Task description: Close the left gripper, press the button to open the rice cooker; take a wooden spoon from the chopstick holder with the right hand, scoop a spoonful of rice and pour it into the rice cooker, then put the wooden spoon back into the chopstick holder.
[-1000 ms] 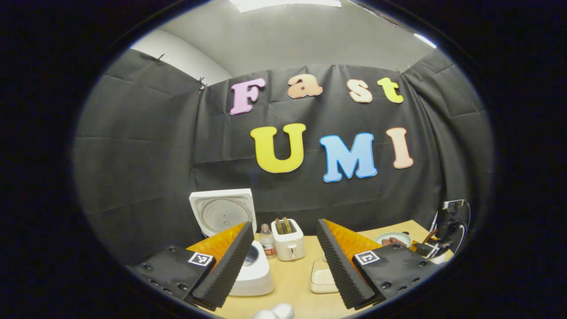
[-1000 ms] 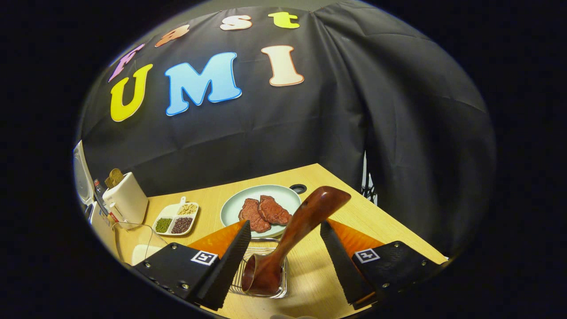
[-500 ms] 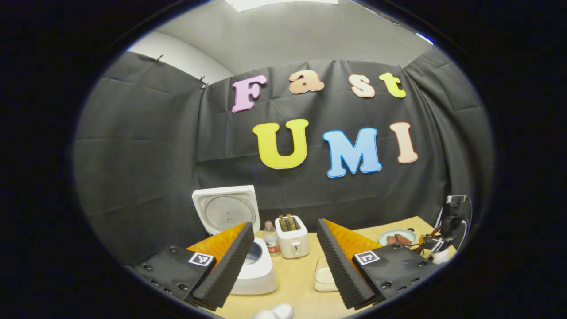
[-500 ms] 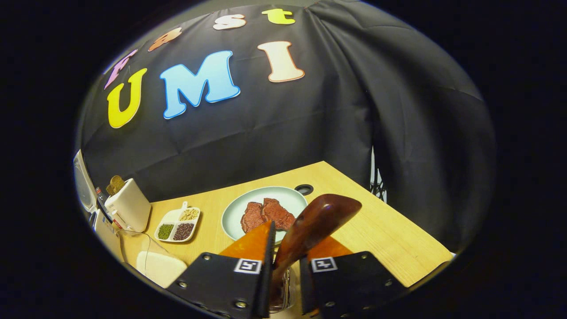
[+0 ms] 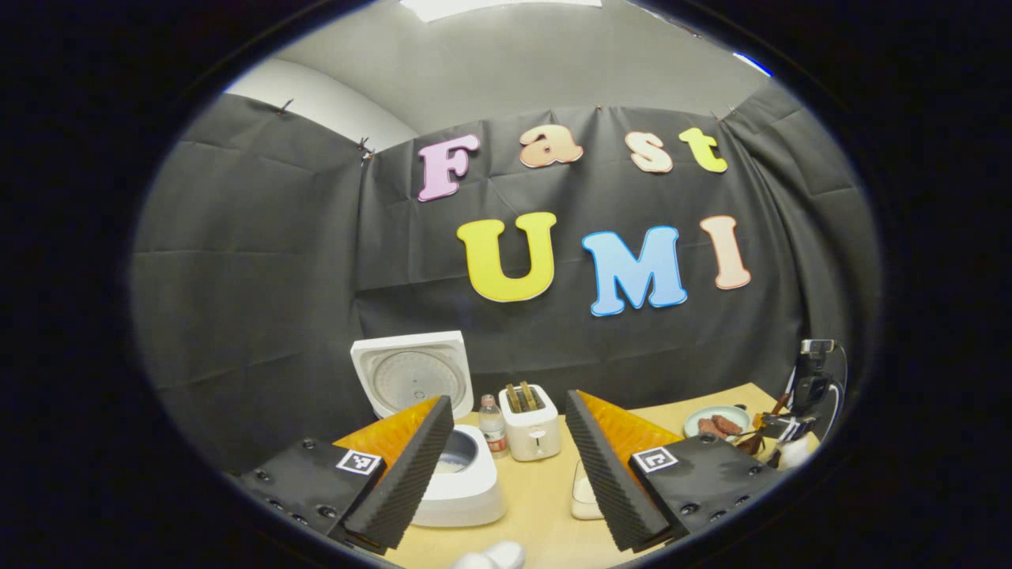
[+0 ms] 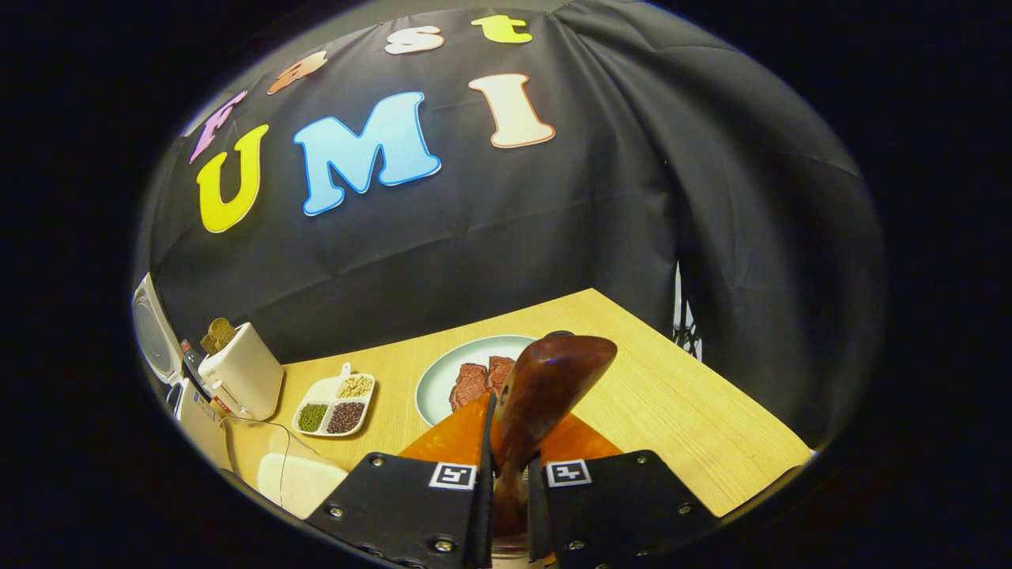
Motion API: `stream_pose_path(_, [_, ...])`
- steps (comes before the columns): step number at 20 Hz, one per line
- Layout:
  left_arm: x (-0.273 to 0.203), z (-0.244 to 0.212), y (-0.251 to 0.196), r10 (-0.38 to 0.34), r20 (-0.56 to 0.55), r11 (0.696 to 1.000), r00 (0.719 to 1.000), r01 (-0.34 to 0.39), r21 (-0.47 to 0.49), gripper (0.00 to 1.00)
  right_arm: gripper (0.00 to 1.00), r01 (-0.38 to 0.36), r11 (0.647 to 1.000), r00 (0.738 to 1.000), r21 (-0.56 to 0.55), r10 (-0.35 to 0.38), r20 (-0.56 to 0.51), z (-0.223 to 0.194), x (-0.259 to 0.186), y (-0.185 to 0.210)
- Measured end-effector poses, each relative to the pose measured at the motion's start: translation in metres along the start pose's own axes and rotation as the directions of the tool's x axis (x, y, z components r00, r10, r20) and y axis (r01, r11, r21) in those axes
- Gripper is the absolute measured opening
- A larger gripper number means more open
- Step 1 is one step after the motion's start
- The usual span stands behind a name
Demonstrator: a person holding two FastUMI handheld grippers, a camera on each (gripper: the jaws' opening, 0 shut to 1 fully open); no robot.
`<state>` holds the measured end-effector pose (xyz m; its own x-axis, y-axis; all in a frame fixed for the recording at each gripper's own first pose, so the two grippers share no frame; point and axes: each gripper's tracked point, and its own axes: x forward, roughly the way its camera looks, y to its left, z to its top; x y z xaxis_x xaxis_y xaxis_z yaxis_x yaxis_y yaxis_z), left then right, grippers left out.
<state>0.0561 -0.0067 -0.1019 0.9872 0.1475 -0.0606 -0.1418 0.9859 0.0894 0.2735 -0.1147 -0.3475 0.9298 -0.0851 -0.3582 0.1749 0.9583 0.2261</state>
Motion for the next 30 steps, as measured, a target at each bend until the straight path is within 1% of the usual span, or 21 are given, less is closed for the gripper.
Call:
stream_pose_path(3, [-0.001,0.001,0.016,0.012,0.017,1.0,1.0,-0.013,0.009,1.0,0.18,-0.016,1.0,0.999,-0.026,0.017,0.039,0.029,-0.015,0.015])
stream_pose_path(5, [-0.002,-0.001,0.029,0.022,0.021,1.0,1.0,-0.022,0.006,1.0,0.18,-0.027,0.997,0.997,-0.071,0.033,0.074,0.057,-0.03,0.032])
stream_pose_path(9, [-0.001,-0.014,0.058,0.04,0.014,0.999,0.999,-0.041,0.016,0.99,0.17,-0.078,0.989,0.984,-0.123,0.096,0.149,0.113,-0.063,0.088])
stream_pose_path(11, [-0.002,-0.021,0.07,0.038,0.004,0.999,0.999,-0.038,0.012,0.99,0.18,-0.116,0.984,0.976,-0.139,0.138,0.166,0.125,-0.081,0.122])
stream_pose_path(13, [0.0,-0.032,0.082,0.04,-0.006,0.999,0.999,-0.04,0.009,0.99,0.18,-0.146,0.976,0.969,-0.16,0.174,0.178,0.128,-0.094,0.156])
stream_pose_path(15, [-0.002,-0.036,0.095,0.042,-0.009,0.999,0.999,-0.042,0.006,0.99,0.18,-0.183,0.966,0.962,-0.183,0.215,0.171,0.119,-0.104,0.19])
stream_pose_path(18, [-0.001,-0.044,0.107,0.041,-0.015,0.999,0.999,-0.041,0.015,1.0,0.18,-0.234,0.951,0.958,-0.2,0.261,0.122,0.093,-0.107,0.228])
stream_pose_path(22, [0.001,-0.048,0.125,0.049,-0.014,0.999,0.999,-0.049,0.01,1.0,0.18,-0.244,0.943,0.962,-0.225,0.265,0.071,0.057,-0.097,0.257])
stream_pose_path(24, [0.003,-0.054,0.133,0.055,-0.02,0.998,0.998,-0.055,0.016,0.99,0.18,-0.237,0.929,0.966,-0.283,0.256,0.03,0.033,-0.086,0.267])
stream_pose_path(27, [0.004,-0.059,0.143,0.066,-0.024,0.997,0.998,-0.065,0.027,1.0,0.18,-0.221,0.894,0.971,-0.39,0.239,-0.003,0.0,-0.067,0.274])
stream_pose_path(30, [0.004,-0.063,0.151,0.077,-0.033,0.997,0.996,-0.076,0.026,0.99,0.18,-0.206,0.835,0.975,-0.51,0.22,-0.034,-0.03,-0.051,0.281])
